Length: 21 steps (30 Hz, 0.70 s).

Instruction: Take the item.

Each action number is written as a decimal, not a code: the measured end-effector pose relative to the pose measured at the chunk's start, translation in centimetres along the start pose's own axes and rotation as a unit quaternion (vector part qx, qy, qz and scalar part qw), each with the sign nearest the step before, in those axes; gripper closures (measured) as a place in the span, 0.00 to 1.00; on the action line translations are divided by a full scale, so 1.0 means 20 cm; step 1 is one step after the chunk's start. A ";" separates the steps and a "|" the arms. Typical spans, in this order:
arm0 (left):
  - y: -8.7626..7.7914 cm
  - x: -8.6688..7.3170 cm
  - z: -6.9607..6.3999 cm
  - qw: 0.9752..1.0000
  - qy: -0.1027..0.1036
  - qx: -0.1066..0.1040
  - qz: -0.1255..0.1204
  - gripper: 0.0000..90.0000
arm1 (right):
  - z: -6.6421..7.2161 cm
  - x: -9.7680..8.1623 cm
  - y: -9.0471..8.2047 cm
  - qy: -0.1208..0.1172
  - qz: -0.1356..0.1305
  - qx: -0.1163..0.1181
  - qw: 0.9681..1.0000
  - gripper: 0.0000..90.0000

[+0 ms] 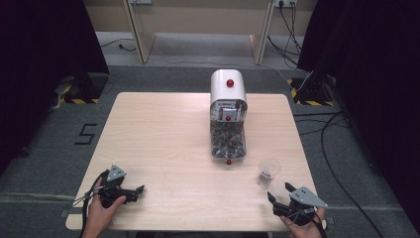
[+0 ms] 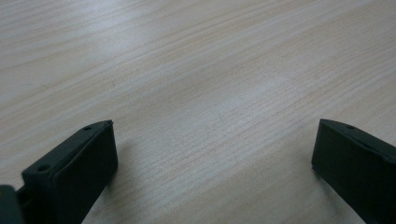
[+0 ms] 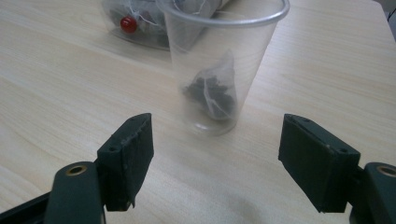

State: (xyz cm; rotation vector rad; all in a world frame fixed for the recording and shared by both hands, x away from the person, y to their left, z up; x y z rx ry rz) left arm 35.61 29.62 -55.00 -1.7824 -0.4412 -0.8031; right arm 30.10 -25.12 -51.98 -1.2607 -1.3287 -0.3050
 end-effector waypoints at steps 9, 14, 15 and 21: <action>0.00 0.00 0.00 1.000 0.000 0.000 0.000 0.00 | 0.01 -0.05 0.00 0.007 0.010 0.003 1.000 0.29; 0.00 0.00 0.00 1.000 0.000 0.000 0.000 0.00 | 0.01 -0.06 0.00 0.009 0.012 0.004 1.000 0.28; 0.00 0.00 0.00 1.000 0.000 0.000 0.000 0.00 | 0.02 -0.07 0.00 0.009 0.013 0.005 1.000 0.28; 0.00 0.00 0.00 1.000 0.000 0.000 0.000 0.00 | 0.02 -0.08 0.00 0.010 0.016 0.006 1.000 0.27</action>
Point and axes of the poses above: each handheld gripper's, and its own axes: y roughly forward along the jaws, x roughly out of its top, z roughly to its left, the point moved 3 cm from there along y, roughly forward along the jaws, and after that the axes turned 14 degrees about -y, right-handed, at the moved point
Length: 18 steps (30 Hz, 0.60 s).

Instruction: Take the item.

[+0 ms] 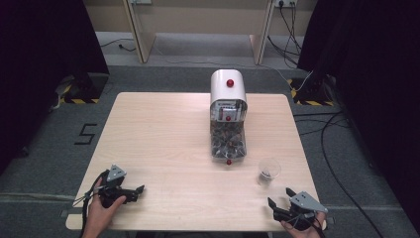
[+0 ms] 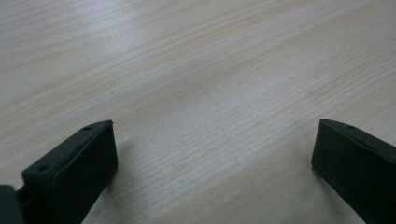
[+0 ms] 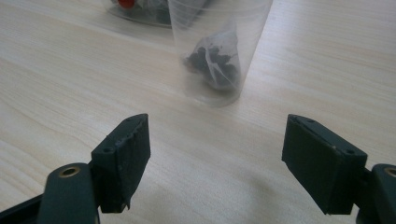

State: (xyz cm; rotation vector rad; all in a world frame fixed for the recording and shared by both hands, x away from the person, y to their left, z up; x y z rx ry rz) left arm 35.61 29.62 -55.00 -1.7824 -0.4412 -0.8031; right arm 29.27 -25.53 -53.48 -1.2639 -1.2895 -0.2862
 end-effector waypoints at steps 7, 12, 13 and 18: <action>0.00 0.00 0.00 1.000 0.000 0.000 0.000 0.00 | 0.01 -0.03 0.00 0.002 0.003 -0.001 1.000 0.26; 0.00 0.00 0.00 1.000 0.000 0.000 0.000 0.00 | 0.01 -0.04 -0.01 0.004 0.005 0.000 1.000 0.26; 0.00 0.00 0.00 1.000 0.000 0.000 0.000 0.00 | 0.01 -0.04 -0.01 0.001 0.006 -0.002 1.000 0.26; 0.00 0.00 0.00 1.000 0.000 0.000 0.000 0.00 | 0.01 -0.06 -0.02 0.005 0.007 -0.001 1.000 0.26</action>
Point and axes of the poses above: each handheld gripper's, and its own axes: y roughly forward along the jaws, x roughly out of its top, z roughly to its left, the point moved 3 cm from there along y, roughly forward along the jaws, and after that the axes turned 14 degrees about -y, right-handed, at the moved point
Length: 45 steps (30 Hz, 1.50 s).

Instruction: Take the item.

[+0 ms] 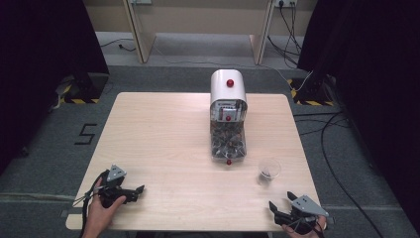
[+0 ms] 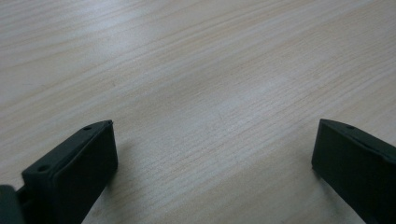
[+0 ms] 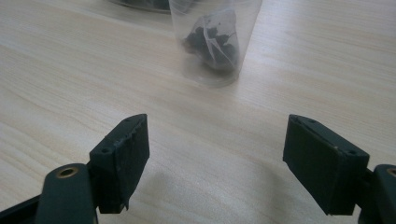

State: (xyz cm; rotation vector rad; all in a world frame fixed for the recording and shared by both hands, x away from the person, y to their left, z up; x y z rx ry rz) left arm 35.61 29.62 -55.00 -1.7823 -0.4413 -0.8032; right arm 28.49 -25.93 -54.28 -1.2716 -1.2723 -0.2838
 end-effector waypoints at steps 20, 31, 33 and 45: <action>0.00 0.00 0.00 1.000 0.000 0.000 0.000 0.00 | 0.02 -0.05 -0.02 0.001 0.010 -0.001 1.000 0.26; 0.00 0.00 0.00 1.000 0.000 0.000 0.000 0.00 | 0.04 -0.07 -0.04 -0.001 0.011 -0.001 1.000 0.26; 0.00 0.00 0.00 1.000 0.000 0.000 0.000 0.00 | 0.04 -0.08 -0.04 0.001 0.012 -0.001 1.000 0.26; 0.00 0.00 0.00 1.000 0.000 0.000 0.000 0.00 | 0.07 -0.09 -0.05 0.005 0.006 0.002 1.000 0.25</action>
Point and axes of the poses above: each handheld gripper's, and its own axes: y roughly forward along the jaws, x roughly out of its top, z roughly to its left, the point moved 3 cm from there along y, roughly forward along the jaws, and after that the axes turned 14 degrees about -y, right-handed, at the moved point
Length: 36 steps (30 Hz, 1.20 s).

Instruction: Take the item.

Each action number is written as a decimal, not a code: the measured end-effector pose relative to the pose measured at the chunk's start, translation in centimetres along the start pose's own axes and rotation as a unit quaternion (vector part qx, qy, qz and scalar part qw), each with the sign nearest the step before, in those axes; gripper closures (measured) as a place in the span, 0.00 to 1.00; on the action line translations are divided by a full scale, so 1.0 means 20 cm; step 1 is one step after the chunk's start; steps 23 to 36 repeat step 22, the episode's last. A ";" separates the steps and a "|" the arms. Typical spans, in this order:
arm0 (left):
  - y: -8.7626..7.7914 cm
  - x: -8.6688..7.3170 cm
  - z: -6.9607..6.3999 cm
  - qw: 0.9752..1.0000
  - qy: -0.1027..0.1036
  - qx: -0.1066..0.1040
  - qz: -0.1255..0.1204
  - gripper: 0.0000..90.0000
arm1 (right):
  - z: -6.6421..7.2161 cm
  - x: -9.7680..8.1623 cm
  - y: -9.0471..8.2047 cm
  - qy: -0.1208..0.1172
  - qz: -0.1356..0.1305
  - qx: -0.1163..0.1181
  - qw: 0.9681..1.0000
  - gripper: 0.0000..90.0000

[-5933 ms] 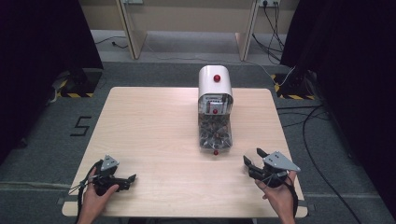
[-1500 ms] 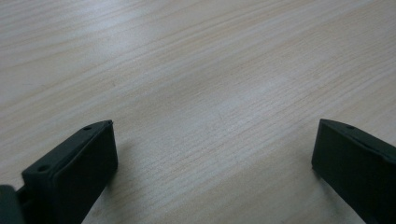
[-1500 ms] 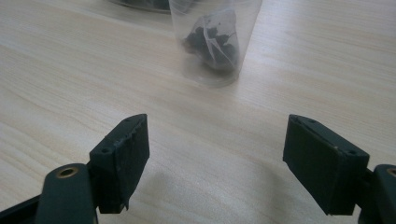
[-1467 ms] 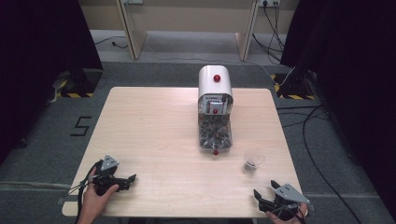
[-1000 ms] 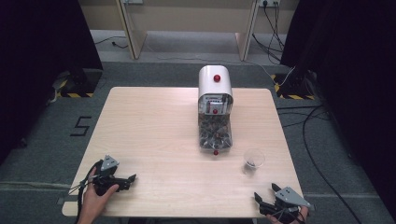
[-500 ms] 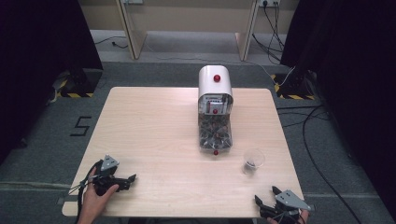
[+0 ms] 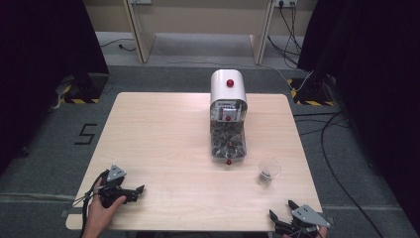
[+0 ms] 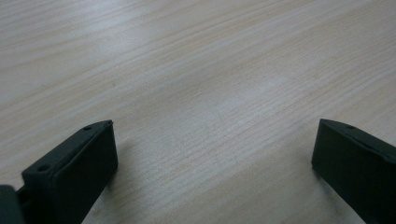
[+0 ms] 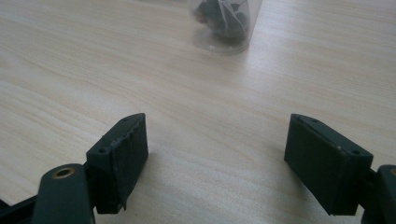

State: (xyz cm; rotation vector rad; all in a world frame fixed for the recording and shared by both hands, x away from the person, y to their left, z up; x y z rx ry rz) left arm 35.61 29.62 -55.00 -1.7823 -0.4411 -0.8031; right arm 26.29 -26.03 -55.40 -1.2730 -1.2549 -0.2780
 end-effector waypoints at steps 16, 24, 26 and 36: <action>0.00 0.00 0.00 1.000 0.000 0.000 0.000 0.00 | 0.02 -0.02 -0.01 0.002 -0.009 -0.004 1.000 0.23; 0.00 0.00 0.00 1.000 0.000 0.000 0.000 0.00 | 0.02 -0.02 -0.01 0.002 -0.010 -0.004 1.000 0.23; 0.00 0.00 0.00 1.000 0.000 0.000 0.000 0.00 | 0.02 -0.02 -0.01 0.002 -0.010 -0.004 1.000 0.23; 0.00 0.00 0.00 1.000 0.000 0.000 0.000 0.00 | 0.02 -0.02 -0.01 0.002 -0.010 -0.004 1.000 0.23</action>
Point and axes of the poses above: each handheld gripper's, and its own axes: y roughly forward along the jaws, x roughly out of its top, z roughly to its left, the point moved 3 cm from there along y, roughly forward along the jaws, and after that the axes turned 14 degrees about -y, right-handed, at the moved point
